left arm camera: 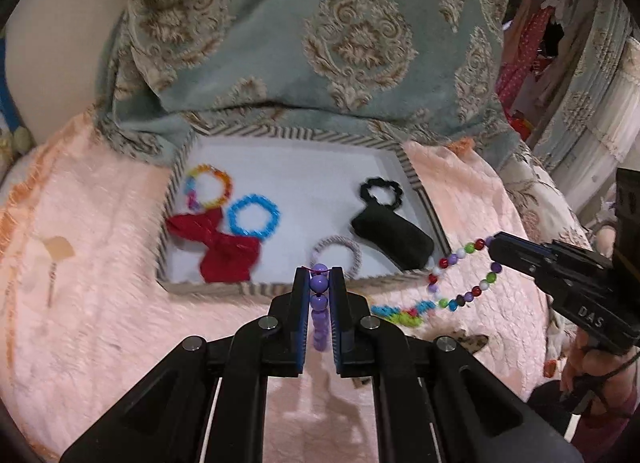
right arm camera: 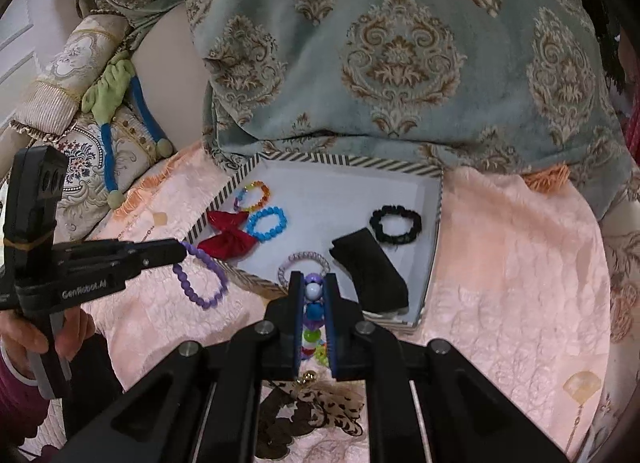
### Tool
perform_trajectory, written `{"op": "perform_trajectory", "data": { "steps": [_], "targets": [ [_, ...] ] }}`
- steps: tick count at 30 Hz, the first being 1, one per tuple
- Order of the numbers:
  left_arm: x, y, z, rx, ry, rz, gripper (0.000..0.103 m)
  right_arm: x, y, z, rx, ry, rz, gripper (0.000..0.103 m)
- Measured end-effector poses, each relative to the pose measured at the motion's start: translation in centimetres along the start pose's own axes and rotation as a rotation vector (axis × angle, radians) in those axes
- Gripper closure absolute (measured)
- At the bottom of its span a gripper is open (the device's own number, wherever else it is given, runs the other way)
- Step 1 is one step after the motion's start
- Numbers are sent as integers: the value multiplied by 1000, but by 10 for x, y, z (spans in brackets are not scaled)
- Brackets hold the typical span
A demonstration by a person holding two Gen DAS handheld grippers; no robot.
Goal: Organize jewelry
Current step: 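Grasp the purple beaded bracelet with the left tool while the right tool grasps the multicolor beaded bracelet, then carry the purple and multicolor bracelets into the striped tray and open both tools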
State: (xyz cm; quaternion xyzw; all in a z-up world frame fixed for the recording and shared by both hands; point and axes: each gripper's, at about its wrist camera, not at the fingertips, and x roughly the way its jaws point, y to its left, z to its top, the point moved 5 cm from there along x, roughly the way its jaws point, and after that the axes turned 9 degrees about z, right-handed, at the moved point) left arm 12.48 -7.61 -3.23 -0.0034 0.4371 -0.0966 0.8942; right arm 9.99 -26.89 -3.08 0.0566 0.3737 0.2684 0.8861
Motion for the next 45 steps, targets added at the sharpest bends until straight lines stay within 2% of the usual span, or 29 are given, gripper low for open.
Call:
{"op": "perform_trajectory", "data": {
  "steps": [6, 17, 23, 31, 34, 37, 45],
  "targets": [
    [6, 4, 17, 35, -27, 59, 103, 16, -1, 11, -8, 19, -8, 94],
    [41, 8, 59, 75, -47, 136, 103, 58, -11, 37, -12, 44, -17, 94],
    [69, 6, 81, 90, -41, 152, 103, 87, -17, 53, -18, 63, -12, 94],
    [122, 12, 106, 57, -1, 122, 103, 135, -24, 67, -16, 96, -4, 94],
    [147, 27, 109, 27, 30, 152, 103, 153, -38, 71, 11, 106, -8, 94],
    [168, 44, 104, -15, 71, 178, 103, 171, -57, 72, 33, 124, -53, 94],
    [189, 68, 89, -47, 111, 222, 103, 189, -94, 63, 86, 147, -147, 94]
  ]
}}
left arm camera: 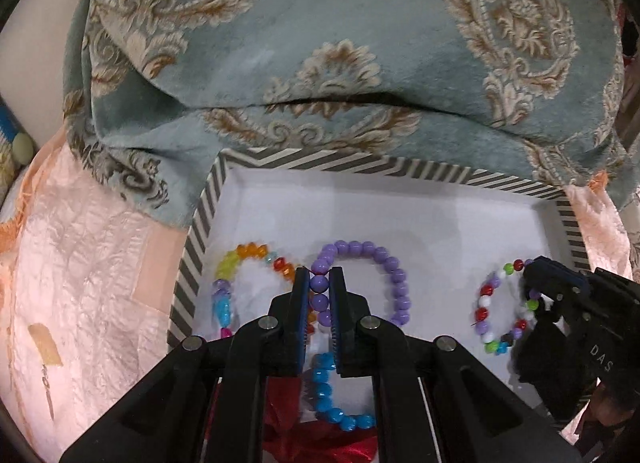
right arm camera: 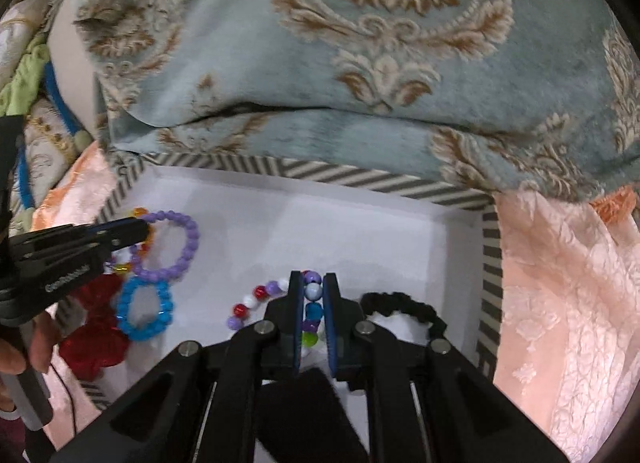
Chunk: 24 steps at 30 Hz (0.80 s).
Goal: Organize jewelry
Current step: 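Carry the purple and multicolor bracelets into the striped tray and open both tools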
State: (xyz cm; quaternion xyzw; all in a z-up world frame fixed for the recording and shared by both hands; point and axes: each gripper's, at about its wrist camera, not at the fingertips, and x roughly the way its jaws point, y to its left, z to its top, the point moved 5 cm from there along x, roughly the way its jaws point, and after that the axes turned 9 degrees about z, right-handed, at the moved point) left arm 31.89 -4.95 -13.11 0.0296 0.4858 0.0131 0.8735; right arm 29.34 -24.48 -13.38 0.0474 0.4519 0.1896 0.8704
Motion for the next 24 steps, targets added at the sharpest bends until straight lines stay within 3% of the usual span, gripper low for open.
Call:
{"op": "perform_trajectory", "data": {
  "steps": [6, 8, 9, 15, 24],
  "targets": [
    [-3, -3, -1, 8, -12, 21, 103, 10, 8, -5, -40, 25, -24, 91],
    [-8, -3, -3, 3, -16, 29, 87, 8, 11, -7, -44, 34, -26, 87],
    [-11, -2, -5, -2, -20, 29, 85, 7, 13, -8, -45, 32, -21, 86],
    [-36, -1, -11, -25, -40, 35, 85, -19, 25, -17, -58, 0, -8, 75],
    [-90, 1, -41, -16, -105, 34, 85, -73, 38, -39, -50, -72, -18, 67]
  ]
}}
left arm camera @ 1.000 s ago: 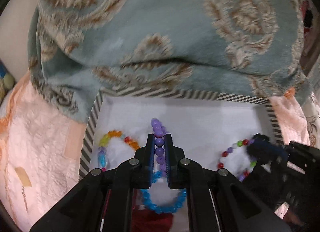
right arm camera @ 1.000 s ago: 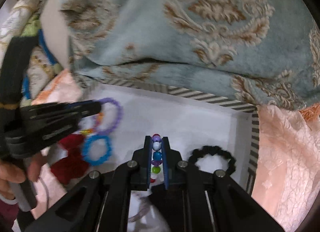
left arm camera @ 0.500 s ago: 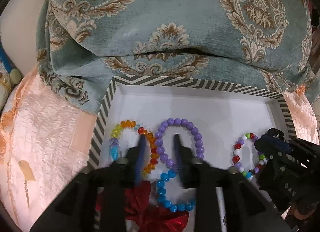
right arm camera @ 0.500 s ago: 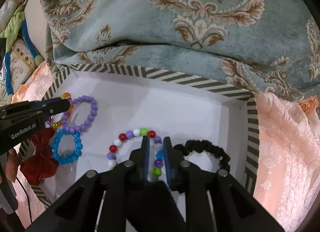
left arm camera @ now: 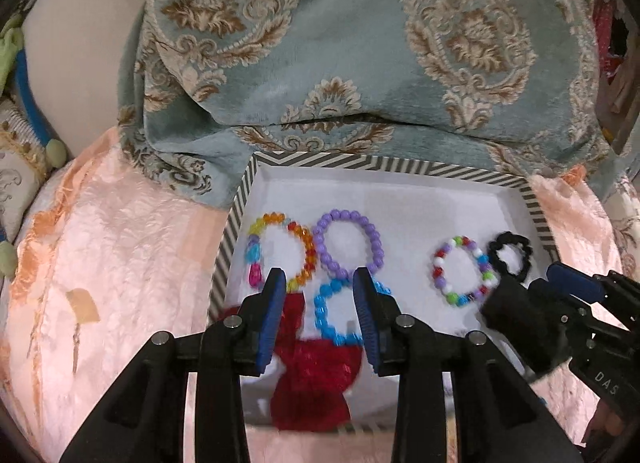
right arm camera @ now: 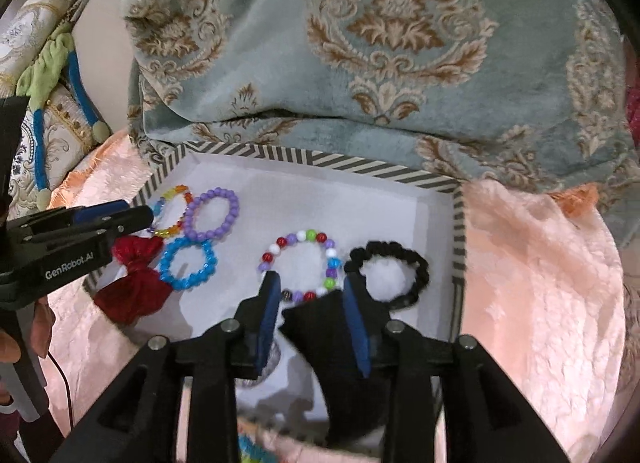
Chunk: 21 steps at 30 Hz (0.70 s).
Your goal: Organize jewelry
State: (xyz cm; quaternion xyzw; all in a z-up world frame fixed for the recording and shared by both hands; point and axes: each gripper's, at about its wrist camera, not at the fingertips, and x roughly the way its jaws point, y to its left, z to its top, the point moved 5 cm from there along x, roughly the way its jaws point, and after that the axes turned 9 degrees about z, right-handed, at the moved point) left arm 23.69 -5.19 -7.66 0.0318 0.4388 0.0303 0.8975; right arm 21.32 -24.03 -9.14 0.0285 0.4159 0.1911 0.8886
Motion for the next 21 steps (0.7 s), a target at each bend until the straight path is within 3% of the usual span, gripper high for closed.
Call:
{"op": "perform_trajectory", "data": {
  "steps": [11, 21],
  "targets": [
    [-45, 1, -40, -22, -20, -28, 85, -52, 27, -45, 2, -39, 5, 61],
    [-69, 0, -75, -6, -43, 16, 85, -71, 35, -78, 21, -32, 10, 59]
  ]
}}
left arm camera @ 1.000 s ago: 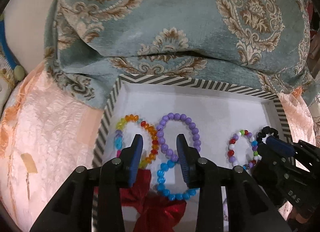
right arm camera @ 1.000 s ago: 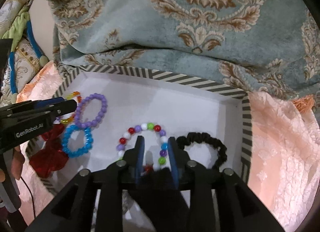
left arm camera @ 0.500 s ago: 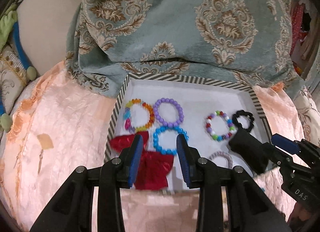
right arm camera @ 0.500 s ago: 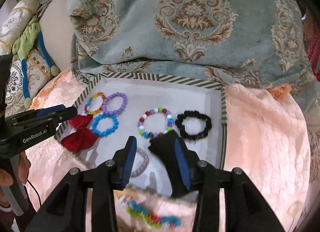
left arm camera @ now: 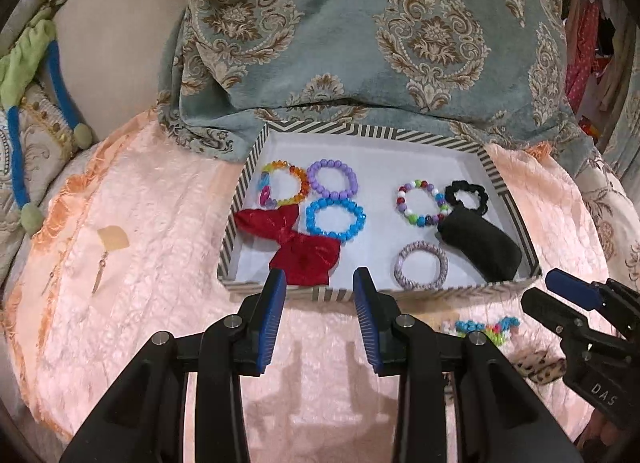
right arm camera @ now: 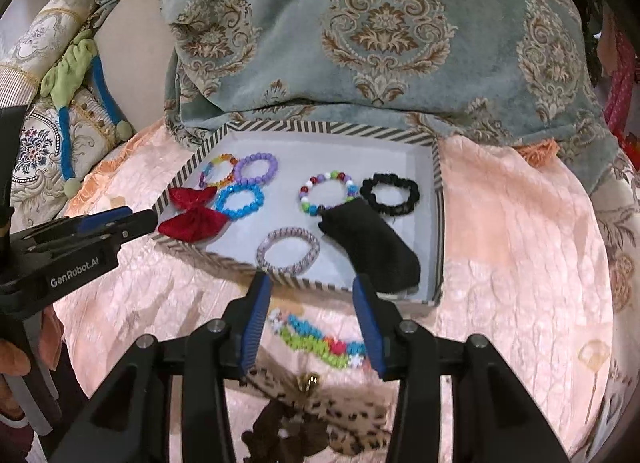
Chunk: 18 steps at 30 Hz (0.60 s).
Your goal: Organize jewelry
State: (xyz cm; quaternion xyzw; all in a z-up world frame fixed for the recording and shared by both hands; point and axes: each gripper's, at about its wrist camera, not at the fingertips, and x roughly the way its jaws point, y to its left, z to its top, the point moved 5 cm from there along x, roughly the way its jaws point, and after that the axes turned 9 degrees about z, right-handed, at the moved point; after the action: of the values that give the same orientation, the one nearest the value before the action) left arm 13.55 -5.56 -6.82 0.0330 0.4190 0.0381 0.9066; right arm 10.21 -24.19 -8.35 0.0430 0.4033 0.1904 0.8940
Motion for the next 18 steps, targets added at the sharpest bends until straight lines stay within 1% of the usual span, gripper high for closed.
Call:
{"op": "perform_trajectory", "data": {
  "steps": [8, 18],
  "targets": [
    [-16, -4, -16, 19, -20, 7, 85, -14, 1, -12, 3, -2, -2, 58],
    [-26, -11, -30, 37, -14, -8, 85, -29, -3, -24, 1, 0, -14, 57]
  ]
}}
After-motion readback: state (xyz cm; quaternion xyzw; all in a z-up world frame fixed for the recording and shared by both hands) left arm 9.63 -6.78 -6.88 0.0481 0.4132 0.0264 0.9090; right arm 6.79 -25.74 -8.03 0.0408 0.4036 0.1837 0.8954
